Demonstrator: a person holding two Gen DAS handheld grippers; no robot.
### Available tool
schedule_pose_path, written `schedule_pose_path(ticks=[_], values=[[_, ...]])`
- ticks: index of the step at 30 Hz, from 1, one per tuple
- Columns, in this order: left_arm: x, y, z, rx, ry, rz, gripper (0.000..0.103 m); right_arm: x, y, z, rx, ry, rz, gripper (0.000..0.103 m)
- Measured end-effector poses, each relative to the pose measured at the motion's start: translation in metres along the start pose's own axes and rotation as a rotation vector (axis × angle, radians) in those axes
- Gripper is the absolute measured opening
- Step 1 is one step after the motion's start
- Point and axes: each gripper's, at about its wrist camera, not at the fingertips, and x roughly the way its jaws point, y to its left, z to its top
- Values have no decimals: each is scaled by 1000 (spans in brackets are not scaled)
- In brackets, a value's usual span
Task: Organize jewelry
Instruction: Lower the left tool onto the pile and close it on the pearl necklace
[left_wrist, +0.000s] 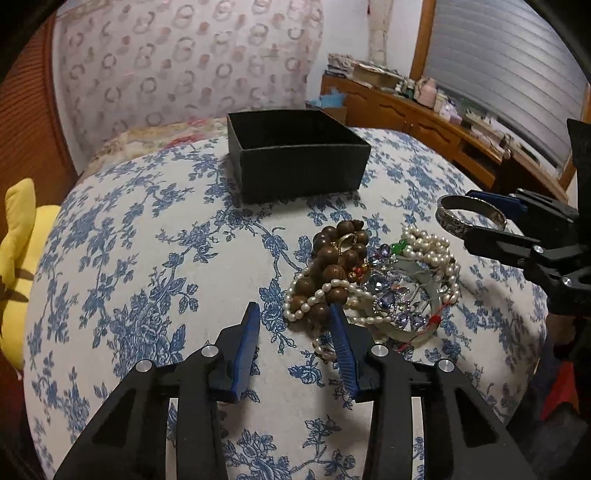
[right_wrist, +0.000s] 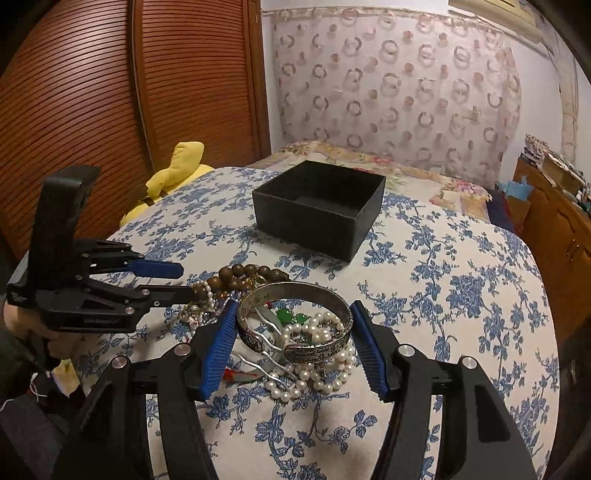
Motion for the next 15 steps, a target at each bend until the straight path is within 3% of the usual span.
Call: schedule_pose_path(ticks=[6,15], values=[[5,4,0,28,30,3,23,2,2,-5,1,0,8,63],[14,15,11,24,27,67,23,6,4,-11,1,7,4,63]])
